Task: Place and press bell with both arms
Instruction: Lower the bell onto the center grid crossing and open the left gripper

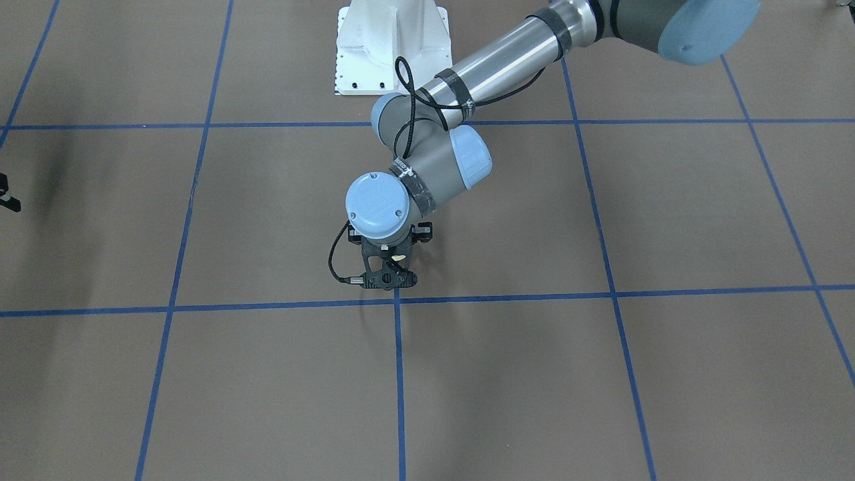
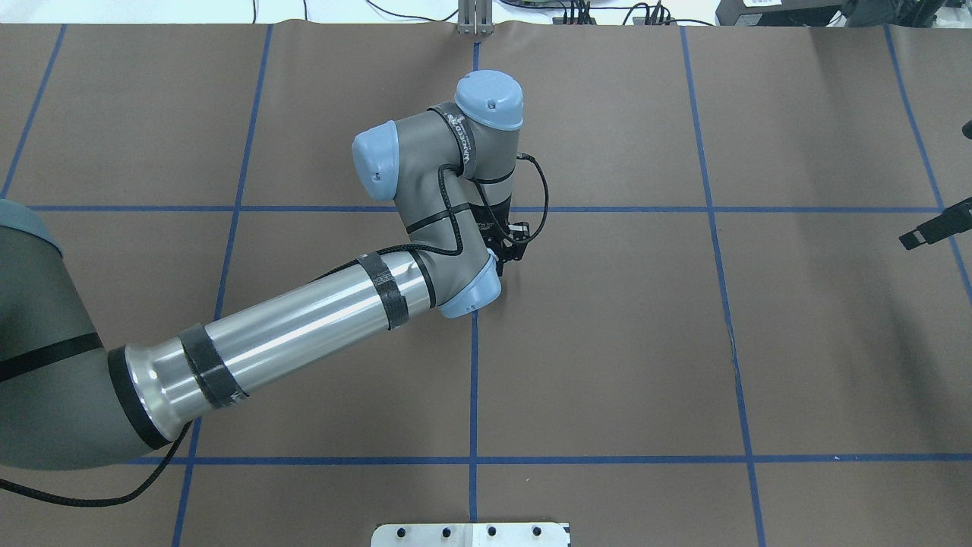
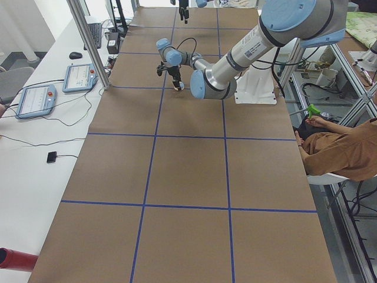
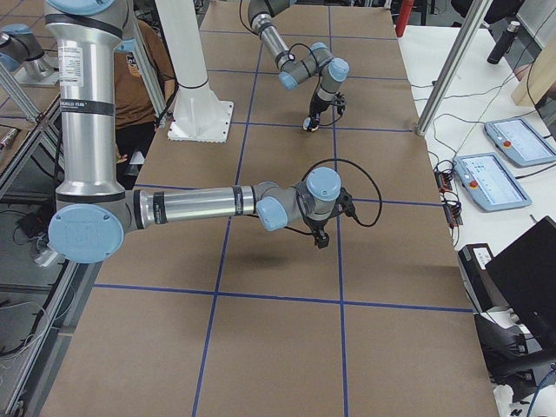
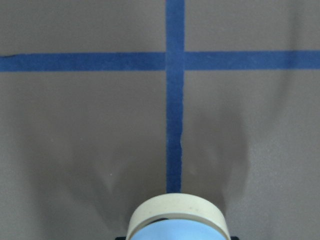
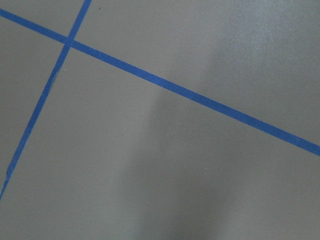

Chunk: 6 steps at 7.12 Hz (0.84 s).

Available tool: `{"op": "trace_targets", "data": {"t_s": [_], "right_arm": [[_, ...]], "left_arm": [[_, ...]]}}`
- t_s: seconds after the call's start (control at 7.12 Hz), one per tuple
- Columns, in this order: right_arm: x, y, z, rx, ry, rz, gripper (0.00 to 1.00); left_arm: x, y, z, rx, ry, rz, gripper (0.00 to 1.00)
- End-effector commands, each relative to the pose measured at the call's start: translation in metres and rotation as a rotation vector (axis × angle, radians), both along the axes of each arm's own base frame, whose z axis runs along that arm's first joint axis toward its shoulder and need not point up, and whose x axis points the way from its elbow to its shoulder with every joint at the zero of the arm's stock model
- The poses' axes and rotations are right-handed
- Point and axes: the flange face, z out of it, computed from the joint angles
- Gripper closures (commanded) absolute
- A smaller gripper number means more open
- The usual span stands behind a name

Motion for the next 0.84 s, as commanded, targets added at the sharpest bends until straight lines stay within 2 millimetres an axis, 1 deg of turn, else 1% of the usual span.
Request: {"op": "trace_targets", "data": {"t_s": [0.0,0.14,0.28,0.42,0.56,0.7], "right_arm": [[0.000,-0.001,-0.001,0.002,0.000,0.000,0.00],[0.000,0.000,-0.002,0.006,-0.001,-0.001,0.00],[0.000,-0.001,-0.005,0.013,-0.003,-0.001,0.00],[-0.001,-0.002,-0.007,0.016,-0.005,0.000,0.00],[-0.001,-0.003,-0.010,0.024,0.000,0.002,0.00],[-0.008,-0.015,-0.028,0.061,0.006,0.014,0.00]], "left_arm": [[0.000,-0.001,0.000,0.001,0.002,-0.002,0.15],[-0.003,-0.004,-0.001,0.003,0.004,-0.005,0.04],[-0.007,-0.007,-0.004,0.006,0.011,-0.011,0.01],[-0.023,-0.017,-0.016,0.012,0.027,-0.029,0.01],[-0.056,-0.034,-0.037,0.040,0.065,-0.064,0.01],[-0.090,-0.038,-0.023,0.031,0.085,-0.076,0.01]]}}
